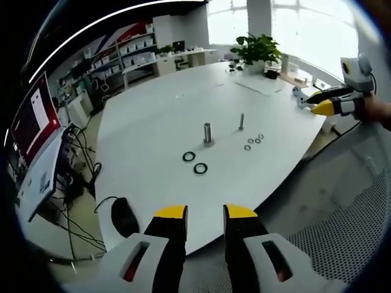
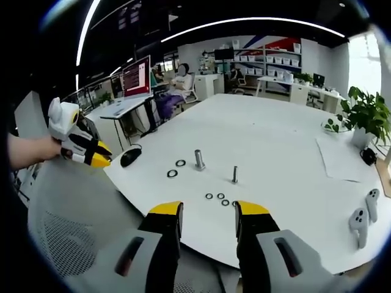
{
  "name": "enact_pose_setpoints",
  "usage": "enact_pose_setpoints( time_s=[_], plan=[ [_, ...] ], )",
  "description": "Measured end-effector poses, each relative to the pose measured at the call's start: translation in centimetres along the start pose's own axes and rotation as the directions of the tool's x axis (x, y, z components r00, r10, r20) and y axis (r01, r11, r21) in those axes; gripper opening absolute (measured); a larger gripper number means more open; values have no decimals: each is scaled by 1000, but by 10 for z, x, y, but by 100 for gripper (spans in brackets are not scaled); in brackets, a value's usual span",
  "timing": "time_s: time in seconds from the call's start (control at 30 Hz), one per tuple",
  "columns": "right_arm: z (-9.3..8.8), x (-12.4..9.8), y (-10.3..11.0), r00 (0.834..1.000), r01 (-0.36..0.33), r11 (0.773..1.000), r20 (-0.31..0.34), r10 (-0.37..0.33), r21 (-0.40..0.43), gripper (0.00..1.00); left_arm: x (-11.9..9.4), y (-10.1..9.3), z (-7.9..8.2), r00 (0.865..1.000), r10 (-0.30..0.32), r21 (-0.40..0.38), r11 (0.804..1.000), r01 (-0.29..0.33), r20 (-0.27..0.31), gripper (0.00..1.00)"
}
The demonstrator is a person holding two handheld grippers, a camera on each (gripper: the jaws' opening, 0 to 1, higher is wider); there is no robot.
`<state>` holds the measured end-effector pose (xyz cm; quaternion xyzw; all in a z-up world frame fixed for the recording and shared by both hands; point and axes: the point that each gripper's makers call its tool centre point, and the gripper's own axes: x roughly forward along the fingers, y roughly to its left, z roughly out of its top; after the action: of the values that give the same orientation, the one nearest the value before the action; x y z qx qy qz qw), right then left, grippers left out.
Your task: Place the washer onto the threaded stud by aligning its center hole with the stud, sliding it down to the base, and recovering from edge contact or off-axis alignment until the washer reaches the visible bottom stop.
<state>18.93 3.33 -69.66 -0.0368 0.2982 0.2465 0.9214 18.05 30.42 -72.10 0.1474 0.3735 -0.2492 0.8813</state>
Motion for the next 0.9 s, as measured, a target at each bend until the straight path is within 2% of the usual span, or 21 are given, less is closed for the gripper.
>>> enact_pose_setpoints(
  time_s=[0.2,0.7,0.8,0.9],
  plan=[
    [-2,0,1,1000,-4,1000,-9,4,-11,36,1,-4,-2,1000,-20,-4,1000,20,-15,22],
    [-5,1,2,999,-14,1000,-30,13,-18,36,-1,0,13,997,-68,-104,992,70,20,23],
    [-6,2,2,999,-16,1000,-32,15,-22,36,3,4,15,998,-65,-85,994,66,8,23],
    [-5,2,2,999,-20,1000,-32,19,-24,36,10,7,25,998,-64,-75,995,64,2,24]
  ],
)
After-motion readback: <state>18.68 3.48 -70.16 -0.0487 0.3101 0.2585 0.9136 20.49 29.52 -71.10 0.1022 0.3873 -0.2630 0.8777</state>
